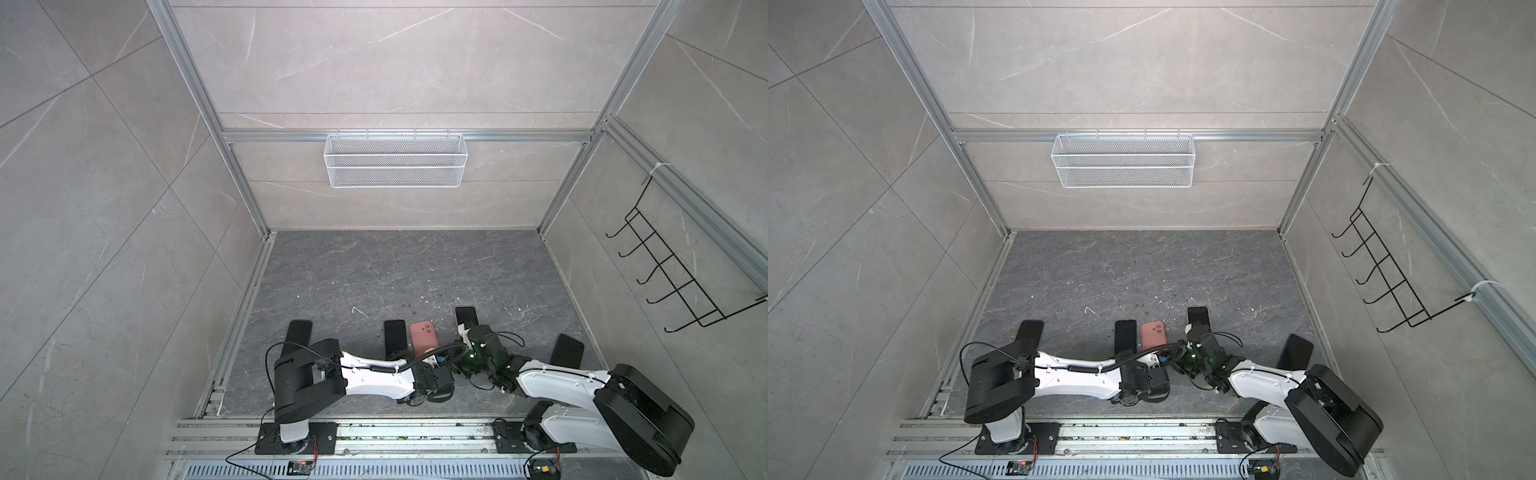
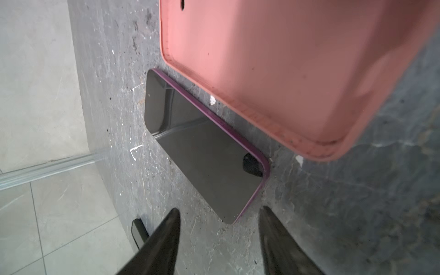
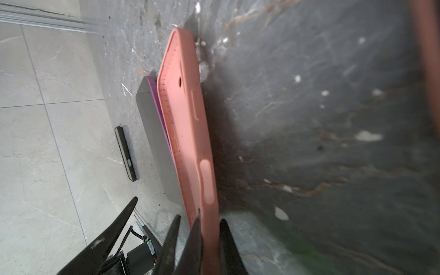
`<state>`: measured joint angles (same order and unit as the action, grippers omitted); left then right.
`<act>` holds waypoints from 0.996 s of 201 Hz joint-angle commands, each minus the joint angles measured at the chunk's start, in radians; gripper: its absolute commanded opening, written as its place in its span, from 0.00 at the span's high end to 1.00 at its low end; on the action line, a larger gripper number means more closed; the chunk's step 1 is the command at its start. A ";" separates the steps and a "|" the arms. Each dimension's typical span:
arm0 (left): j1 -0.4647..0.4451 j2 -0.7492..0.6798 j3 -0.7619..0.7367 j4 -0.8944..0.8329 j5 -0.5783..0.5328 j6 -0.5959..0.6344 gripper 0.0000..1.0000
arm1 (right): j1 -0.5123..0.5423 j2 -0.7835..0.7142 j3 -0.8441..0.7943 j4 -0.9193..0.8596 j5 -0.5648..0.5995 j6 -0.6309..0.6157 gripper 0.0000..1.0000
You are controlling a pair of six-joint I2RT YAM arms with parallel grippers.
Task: Take the phone out of the phone case
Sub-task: 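Lower the phone and pink case onto the table and open both grippers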
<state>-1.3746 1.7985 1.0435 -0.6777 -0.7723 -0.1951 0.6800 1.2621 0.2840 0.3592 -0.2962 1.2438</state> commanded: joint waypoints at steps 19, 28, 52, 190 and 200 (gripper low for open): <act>-0.001 -0.152 0.001 -0.060 0.008 -0.133 0.18 | 0.013 0.057 -0.011 0.112 0.043 0.027 0.98; 0.004 -0.188 -0.003 -0.071 0.004 -0.173 0.16 | 0.015 0.074 -0.011 0.134 0.049 0.032 0.98; 0.033 -0.309 -0.030 -0.086 0.009 -0.277 0.05 | 0.023 0.125 -0.001 0.164 0.055 0.031 0.98; 0.209 -0.724 -0.123 -0.131 0.176 -0.585 0.00 | 0.250 0.372 0.093 0.322 0.243 0.143 0.81; 0.209 -0.727 -0.124 -0.128 0.177 -0.595 0.00 | 0.280 0.389 0.111 0.320 0.262 0.161 0.75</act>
<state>-1.1713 1.0924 0.9215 -0.7853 -0.5987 -0.7357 0.8959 1.6016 0.3546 0.6910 -0.0963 1.3582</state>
